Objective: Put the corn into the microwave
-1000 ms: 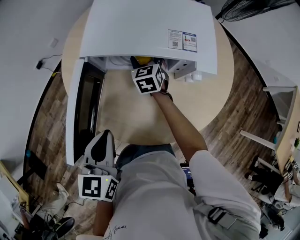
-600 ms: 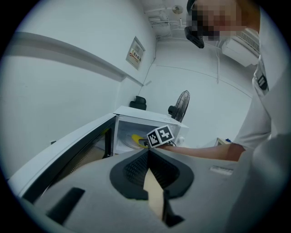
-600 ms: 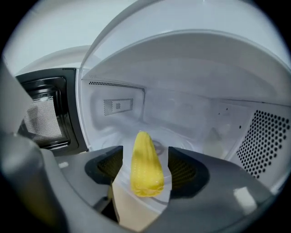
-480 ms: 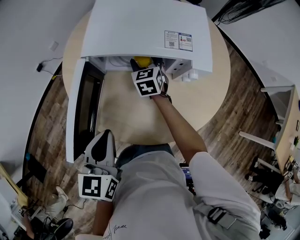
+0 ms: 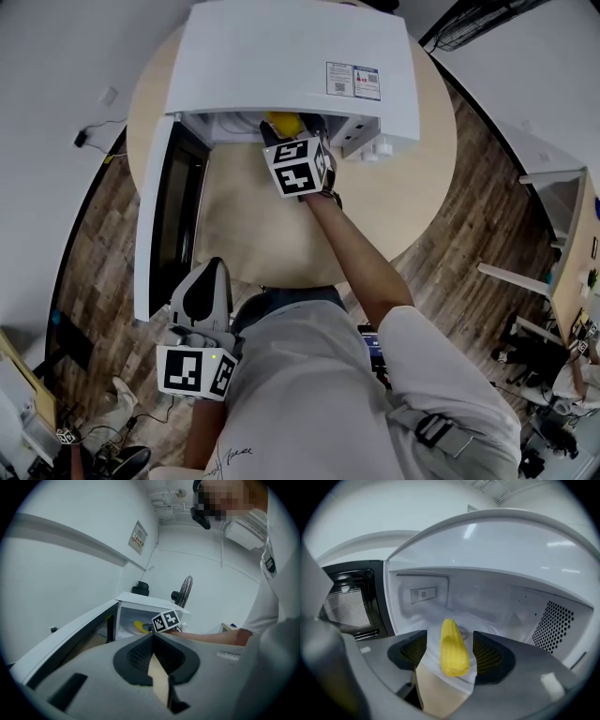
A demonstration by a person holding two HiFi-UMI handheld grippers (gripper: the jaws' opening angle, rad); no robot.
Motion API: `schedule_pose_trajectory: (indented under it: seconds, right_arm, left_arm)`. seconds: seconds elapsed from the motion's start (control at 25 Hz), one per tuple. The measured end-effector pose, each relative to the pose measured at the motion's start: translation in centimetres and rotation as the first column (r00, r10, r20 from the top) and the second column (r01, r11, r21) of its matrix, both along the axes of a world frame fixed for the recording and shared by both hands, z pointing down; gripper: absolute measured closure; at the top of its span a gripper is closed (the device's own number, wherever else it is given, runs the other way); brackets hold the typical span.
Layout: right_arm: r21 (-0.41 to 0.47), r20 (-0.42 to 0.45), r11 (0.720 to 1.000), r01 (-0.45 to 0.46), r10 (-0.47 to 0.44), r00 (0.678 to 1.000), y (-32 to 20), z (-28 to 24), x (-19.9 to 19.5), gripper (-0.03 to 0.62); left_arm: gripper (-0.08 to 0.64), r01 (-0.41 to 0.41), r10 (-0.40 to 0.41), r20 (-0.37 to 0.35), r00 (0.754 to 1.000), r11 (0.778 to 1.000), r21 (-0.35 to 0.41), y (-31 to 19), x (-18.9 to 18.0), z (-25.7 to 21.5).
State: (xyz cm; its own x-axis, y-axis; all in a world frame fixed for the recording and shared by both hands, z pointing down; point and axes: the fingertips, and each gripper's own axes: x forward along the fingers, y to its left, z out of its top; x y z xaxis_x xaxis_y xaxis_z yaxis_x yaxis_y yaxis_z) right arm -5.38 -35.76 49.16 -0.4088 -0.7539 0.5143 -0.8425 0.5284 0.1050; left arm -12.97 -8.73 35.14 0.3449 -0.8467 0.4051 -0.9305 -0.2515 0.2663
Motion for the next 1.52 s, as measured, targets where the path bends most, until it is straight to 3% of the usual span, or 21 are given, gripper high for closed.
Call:
schedule_pose_trajectory:
  seconds: [0.28, 0.4, 0.72, 0.92, 1.52]
  right_arm:
    - [-0.007, 0.031, 1.0, -0.006, 0.006, 0.999, 1.1, -1.1, 0.5, 0.285]
    - [0.009, 0.041, 1.0, -0.012, 0.011, 0.999, 1.9, -1.9, 1.0, 0.339]
    - [-0.009, 0.08, 1.0, -0.019, 0.02, 0.997, 4.1, -3.1, 2.0, 0.348]
    - [-0.02, 0.13, 0.999, -0.042, 0.044, 0.99, 5.3, -4.0, 2.9, 0.391]
    - [-0.065, 0.165, 0.996, -0.061, 0.071, 0.984, 9.4, -5.0, 4.6, 0.419]
  left_arm:
    - [0.568, -0.009, 0.009, -0.005, 1.0, 1.0, 0.022, 0.5, 0.3, -0.6]
    - [0.568, -0.013, 0.013, -0.015, 1.0, 0.999, 0.033, 0.8, 0.6, -0.9]
    - [0.568, -0.027, 0.029, -0.026, 0.999, 0.998, 0.053, 1.8, 1.2, -1.5]
    - [0.568, -0.004, 0.007, -0.035, 0.999, 0.997, 0.073, 2.4, 0.5, -2.1]
    - [0.568, -0.032, 0.039, -0.054, 0.998, 0.992, 0.121, 3.1, 0.1, -3.3]
